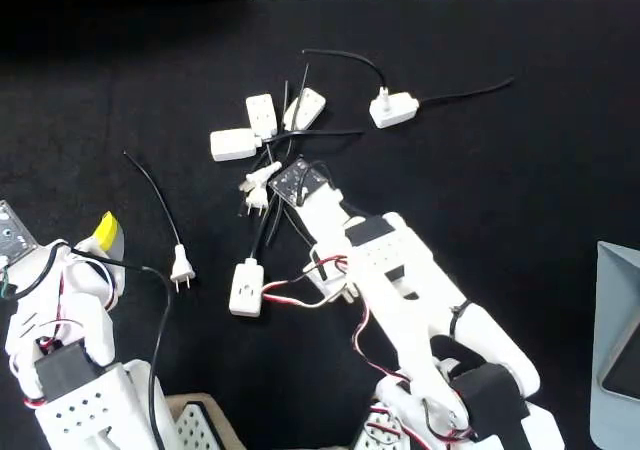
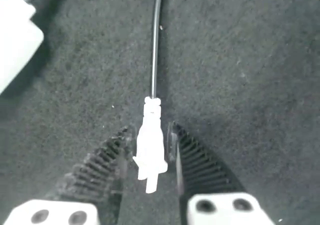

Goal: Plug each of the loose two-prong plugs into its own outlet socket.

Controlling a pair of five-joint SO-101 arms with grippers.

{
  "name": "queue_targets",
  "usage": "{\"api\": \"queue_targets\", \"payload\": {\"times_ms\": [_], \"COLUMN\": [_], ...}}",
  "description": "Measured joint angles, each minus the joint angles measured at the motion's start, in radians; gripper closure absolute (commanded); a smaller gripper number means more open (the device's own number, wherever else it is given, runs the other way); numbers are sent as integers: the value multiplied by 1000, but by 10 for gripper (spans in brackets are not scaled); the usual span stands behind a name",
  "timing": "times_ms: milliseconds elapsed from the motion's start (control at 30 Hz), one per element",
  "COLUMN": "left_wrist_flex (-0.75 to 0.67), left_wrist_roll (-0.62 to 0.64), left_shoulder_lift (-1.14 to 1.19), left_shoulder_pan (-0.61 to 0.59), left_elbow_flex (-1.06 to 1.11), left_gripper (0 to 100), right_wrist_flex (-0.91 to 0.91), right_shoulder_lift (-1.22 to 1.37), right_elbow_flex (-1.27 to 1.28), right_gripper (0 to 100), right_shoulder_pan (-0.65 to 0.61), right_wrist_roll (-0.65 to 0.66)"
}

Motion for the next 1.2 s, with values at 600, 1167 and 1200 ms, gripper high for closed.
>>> {"api": "queue_targets", "payload": {"times_ms": [600, 1167, 1200], "left_wrist_flex": [0, 0, 0], "left_wrist_roll": [0, 0, 0], "left_shoulder_lift": [0, 0, 0], "left_shoulder_pan": [0, 32, 51], "left_elbow_flex": [0, 0, 0], "left_gripper": [704, 704, 704], "right_wrist_flex": [9, 242, 269], "right_shoulder_lift": [0, -117, -155], "right_elbow_flex": [31, -110, -123], "right_gripper": [981, 986, 986], "right_shoulder_pan": [12, 12, 12], "right_wrist_roll": [-2, -2, -2]}}
